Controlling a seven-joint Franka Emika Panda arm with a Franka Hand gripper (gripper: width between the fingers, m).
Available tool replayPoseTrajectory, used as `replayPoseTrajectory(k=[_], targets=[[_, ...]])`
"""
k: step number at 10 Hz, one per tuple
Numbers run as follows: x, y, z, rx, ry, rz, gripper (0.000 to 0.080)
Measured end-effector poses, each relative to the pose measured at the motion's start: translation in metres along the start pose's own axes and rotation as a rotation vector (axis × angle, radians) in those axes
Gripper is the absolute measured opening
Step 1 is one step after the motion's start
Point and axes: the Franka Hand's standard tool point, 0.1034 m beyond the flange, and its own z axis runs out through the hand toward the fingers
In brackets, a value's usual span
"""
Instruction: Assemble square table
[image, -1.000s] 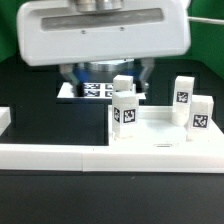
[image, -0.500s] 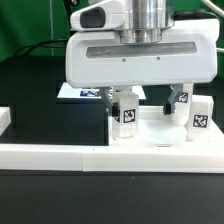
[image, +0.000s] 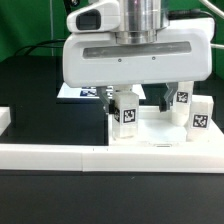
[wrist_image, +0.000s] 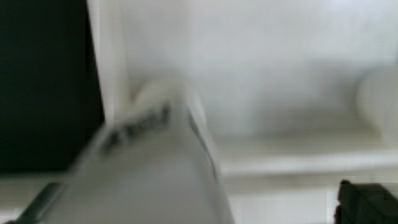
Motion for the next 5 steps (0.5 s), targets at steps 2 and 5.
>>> replayPoseTrajectory(k=[2, 5], targets=[[-0.008, -0.0006, 0.0077, -0.001, -0.03, -0.003, 0.0649], [-0.0084, 0.0007, 0.009, -0.001, -0.031, 0.015, 0.0649]])
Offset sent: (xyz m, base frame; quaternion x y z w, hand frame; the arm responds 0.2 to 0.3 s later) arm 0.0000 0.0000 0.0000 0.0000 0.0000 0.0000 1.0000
